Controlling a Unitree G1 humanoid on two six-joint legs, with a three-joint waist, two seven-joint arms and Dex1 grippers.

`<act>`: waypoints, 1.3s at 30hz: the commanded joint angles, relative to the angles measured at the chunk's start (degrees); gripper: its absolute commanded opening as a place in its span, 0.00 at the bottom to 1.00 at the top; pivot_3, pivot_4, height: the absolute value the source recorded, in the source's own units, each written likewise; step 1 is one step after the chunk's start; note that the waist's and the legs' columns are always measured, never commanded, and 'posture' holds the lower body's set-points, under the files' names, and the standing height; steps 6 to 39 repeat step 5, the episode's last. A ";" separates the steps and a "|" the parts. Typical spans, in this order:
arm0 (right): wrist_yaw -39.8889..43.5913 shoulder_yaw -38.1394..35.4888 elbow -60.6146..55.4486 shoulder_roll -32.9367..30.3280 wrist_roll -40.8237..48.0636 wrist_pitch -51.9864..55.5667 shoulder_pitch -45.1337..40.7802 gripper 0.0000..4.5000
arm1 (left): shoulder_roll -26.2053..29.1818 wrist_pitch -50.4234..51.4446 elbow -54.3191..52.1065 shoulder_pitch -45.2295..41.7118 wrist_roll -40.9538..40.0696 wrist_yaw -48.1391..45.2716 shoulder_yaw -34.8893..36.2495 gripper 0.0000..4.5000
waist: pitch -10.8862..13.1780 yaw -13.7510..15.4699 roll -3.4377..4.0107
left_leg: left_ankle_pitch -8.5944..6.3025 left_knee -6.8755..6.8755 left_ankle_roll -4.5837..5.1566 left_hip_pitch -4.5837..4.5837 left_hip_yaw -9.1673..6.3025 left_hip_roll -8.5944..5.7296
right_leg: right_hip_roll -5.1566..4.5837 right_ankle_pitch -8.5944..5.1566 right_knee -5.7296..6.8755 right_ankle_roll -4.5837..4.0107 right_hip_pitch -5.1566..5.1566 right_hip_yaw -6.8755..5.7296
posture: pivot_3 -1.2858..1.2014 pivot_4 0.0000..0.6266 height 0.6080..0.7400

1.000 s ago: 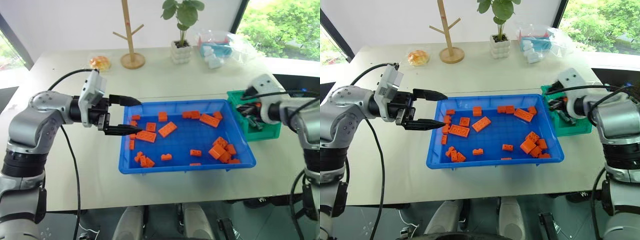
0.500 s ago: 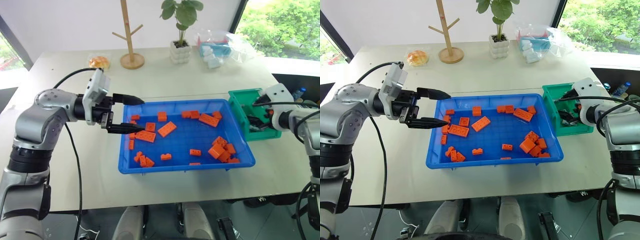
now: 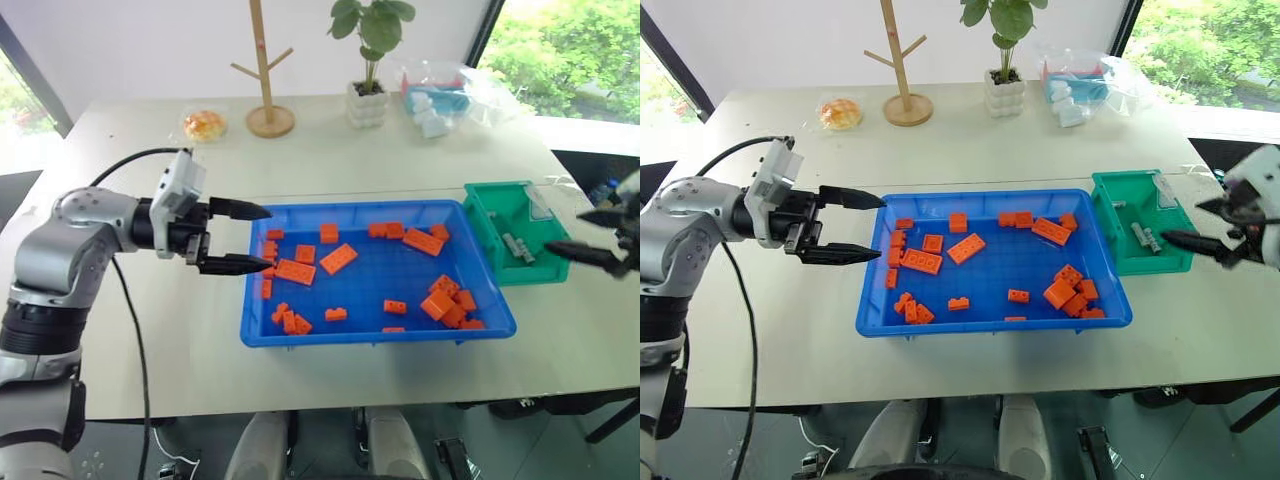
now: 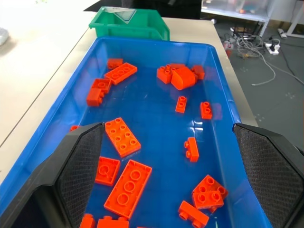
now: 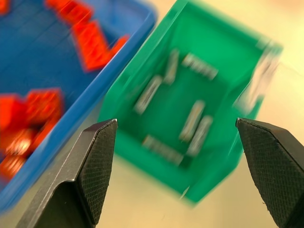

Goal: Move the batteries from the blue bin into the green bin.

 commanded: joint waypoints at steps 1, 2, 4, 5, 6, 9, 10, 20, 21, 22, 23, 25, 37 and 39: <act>5.26 -8.91 -0.23 0.08 0.29 -4.67 6.15 0.91 | 1.55 -1.07 -0.05 -0.26 -0.23 -1.11 2.21 1.00 | 0.00 -0.16 0.00 | 0.00 0.01 0.00 0.04 0.01 0.00 | 0.00 0.00 0.00 -0.01 0.03 0.01 | 0.52 0.24 0.64; 5.57 -10.17 0.05 0.58 0.72 -5.09 7.32 0.91 | 1.67 -1.08 0.36 -0.58 -0.13 -1.31 2.15 1.00 | 0.00 -0.31 0.00 | 0.00 0.00 0.00 0.09 0.02 0.00 | -0.01 -0.03 -0.01 -0.06 0.08 0.03 | 0.52 0.24 0.64; 5.51 -11.66 0.60 1.32 1.39 -5.68 8.49 0.91 | 1.72 -1.08 1.15 -1.43 0.17 -1.60 1.83 1.00 | 0.00 -0.56 0.00 | -0.01 0.00 0.00 0.19 0.05 0.03 | -0.01 -0.09 -0.01 -0.16 0.14 0.06 | 0.52 0.24 0.64; 5.32 -12.08 0.80 1.74 1.44 -6.18 8.84 0.91 | 1.61 -0.97 1.76 -2.08 0.29 -1.86 1.62 1.00 | 0.00 -0.56 0.00 | -0.01 0.00 0.00 0.22 0.05 0.04 | -0.01 -0.10 -0.01 -0.17 0.15 0.08 | 0.52 0.24 0.64; 5.32 -12.08 0.80 1.74 1.44 -6.18 8.84 0.91 | 1.61 -0.97 1.76 -2.08 0.29 -1.86 1.62 1.00 | 0.00 -0.56 0.00 | -0.01 0.00 0.00 0.22 0.05 0.04 | -0.01 -0.10 -0.01 -0.17 0.15 0.08 | 0.52 0.24 0.64; 5.32 -12.08 0.80 1.74 1.44 -6.18 8.84 0.91 | 1.61 -0.97 1.76 -2.08 0.29 -1.86 1.62 1.00 | 0.00 -0.56 0.00 | -0.01 0.00 0.00 0.22 0.05 0.04 | -0.01 -0.10 -0.01 -0.17 0.15 0.08 | 0.52 0.24 0.64; 5.32 -12.08 0.80 1.74 1.44 -6.18 8.84 0.91 | 1.61 -0.97 1.76 -2.08 0.29 -1.86 1.62 1.00 | 0.00 -0.56 0.00 | -0.01 0.00 0.00 0.22 0.05 0.04 | -0.01 -0.10 -0.01 -0.17 0.15 0.08 | 0.52 0.24 0.64; 5.32 -12.08 0.80 1.74 1.44 -6.18 8.84 0.91 | 1.61 -0.97 1.76 -2.08 0.29 -1.86 1.62 1.00 | 0.00 -0.56 0.00 | -0.01 0.00 0.00 0.22 0.05 0.04 | -0.01 -0.10 -0.01 -0.17 0.15 0.08 | 0.52 0.24 0.64; 5.32 -12.08 0.80 1.74 1.44 -6.18 8.84 0.91 | 1.61 -0.97 1.76 -2.08 0.29 -1.86 1.62 1.00 | 0.00 -0.56 0.00 | -0.01 0.00 0.00 0.22 0.05 0.04 | -0.01 -0.10 -0.01 -0.17 0.15 0.08 | 0.52 0.24 0.64; 5.32 -12.08 0.80 1.74 1.44 -6.18 8.84 0.91 | 1.61 -0.97 1.76 -2.08 0.29 -1.86 1.62 1.00 | 0.00 -0.56 0.00 | -0.01 0.00 0.00 0.22 0.05 0.04 | -0.01 -0.10 -0.01 -0.17 0.15 0.08 | 0.52 0.24 0.64; 5.32 -12.08 0.80 1.74 1.44 -6.18 8.84 0.91 | 1.61 -0.97 1.76 -2.08 0.29 -1.86 1.62 1.00 | 0.00 -0.56 0.00 | -0.01 0.00 0.00 0.22 0.05 0.04 | -0.01 -0.10 -0.01 -0.17 0.15 0.08 | 0.52 0.24 0.64; 5.32 -12.08 0.80 1.74 1.44 -6.18 8.84 0.91 | 1.61 -0.97 1.76 -2.08 0.29 -1.86 1.62 1.00 | 0.00 -0.56 0.00 | -0.01 0.00 0.00 0.22 0.05 0.04 | -0.01 -0.10 -0.01 -0.17 0.15 0.08 | 0.52 0.24 0.64; 5.32 -12.08 0.80 1.74 1.44 -6.18 8.84 0.91 | 1.61 -0.97 1.76 -2.08 0.29 -1.86 1.62 1.00 | 0.00 -0.56 0.00 | -0.01 0.00 0.00 0.22 0.05 0.04 | -0.01 -0.10 -0.01 -0.17 0.15 0.08 | 0.52 0.24 0.64; 5.32 -12.08 0.80 1.74 1.44 -6.18 8.84 0.91 | 1.61 -0.97 1.76 -2.08 0.29 -1.86 1.62 1.00 | 0.00 -0.56 0.00 | -0.01 0.00 0.00 0.22 0.05 0.04 | -0.01 -0.10 -0.01 -0.17 0.15 0.08 | 0.52 0.24 0.64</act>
